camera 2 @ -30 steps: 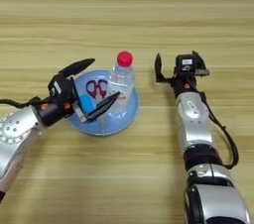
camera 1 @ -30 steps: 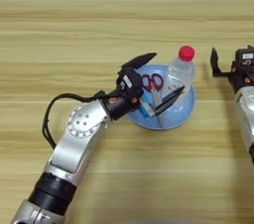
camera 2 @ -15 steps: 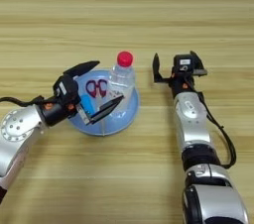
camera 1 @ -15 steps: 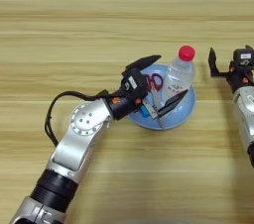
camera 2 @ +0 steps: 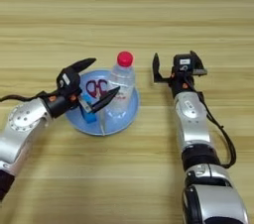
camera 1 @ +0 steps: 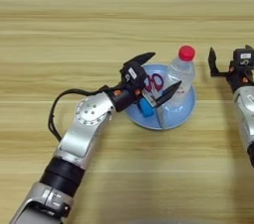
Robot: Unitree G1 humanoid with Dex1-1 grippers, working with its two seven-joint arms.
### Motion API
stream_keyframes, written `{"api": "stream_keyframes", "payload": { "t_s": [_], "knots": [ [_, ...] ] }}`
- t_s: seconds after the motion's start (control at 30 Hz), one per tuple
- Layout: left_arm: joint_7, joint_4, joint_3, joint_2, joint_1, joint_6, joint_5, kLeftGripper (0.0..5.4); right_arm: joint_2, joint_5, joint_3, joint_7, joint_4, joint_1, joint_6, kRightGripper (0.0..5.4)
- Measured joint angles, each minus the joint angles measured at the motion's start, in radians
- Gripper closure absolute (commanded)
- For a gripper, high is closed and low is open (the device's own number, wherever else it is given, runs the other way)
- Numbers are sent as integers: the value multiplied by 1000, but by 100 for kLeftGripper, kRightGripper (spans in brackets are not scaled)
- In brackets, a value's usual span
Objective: Move the objects on the table
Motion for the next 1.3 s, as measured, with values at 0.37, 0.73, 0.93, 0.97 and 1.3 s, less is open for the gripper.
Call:
{"api": "stream_keyframes", "payload": {
  "t_s": [0.37, 0.73, 0.93, 0.97, 1.3],
  "knots": [
    [-31, 3, -19, -4, 3, -9, 11, 0, 2, -2, 1, -1, -3, 0, 11, 3],
    [-47, 3, -43, -15, 9, -11, 18, 0, 3, -3, 2, -3, -4, 0, 12, 3],
    [-46, 35, -50, -33, 5, -15, 29, 0, 5, -6, 2, -4, -8, 0, 12, 3],
    [-46, 42, -50, -35, 3, -16, 32, 0, 5, -6, 2, -4, -8, 0, 12, 3],
    [-40, 95, -49, -56, -28, -27, 51, 0, 11, -9, 3, -19, -10, 0, 13, 3]
  ]
}}
